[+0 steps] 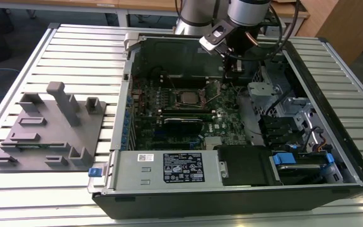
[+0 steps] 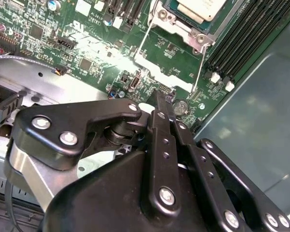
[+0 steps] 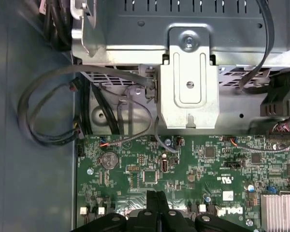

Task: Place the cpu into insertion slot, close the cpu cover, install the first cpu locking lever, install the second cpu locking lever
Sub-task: 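Close the cpu cover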

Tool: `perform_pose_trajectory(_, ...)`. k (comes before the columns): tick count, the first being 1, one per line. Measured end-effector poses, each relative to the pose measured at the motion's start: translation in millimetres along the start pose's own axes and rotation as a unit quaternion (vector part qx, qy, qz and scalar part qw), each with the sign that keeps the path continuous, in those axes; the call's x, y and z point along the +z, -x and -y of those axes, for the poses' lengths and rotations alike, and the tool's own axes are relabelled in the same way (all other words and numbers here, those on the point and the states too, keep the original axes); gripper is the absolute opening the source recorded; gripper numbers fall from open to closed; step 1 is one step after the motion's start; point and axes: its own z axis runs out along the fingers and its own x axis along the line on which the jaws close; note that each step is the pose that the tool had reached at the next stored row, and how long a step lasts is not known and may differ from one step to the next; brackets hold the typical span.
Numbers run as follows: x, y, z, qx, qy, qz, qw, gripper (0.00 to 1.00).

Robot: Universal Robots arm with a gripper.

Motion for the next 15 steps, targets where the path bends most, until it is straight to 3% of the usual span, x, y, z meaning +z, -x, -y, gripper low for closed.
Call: perform_pose_trajectory(15, 15.2, -0.4, -4.3, 0.001, 0.0000, 0.0000, 1.0000, 0.11)
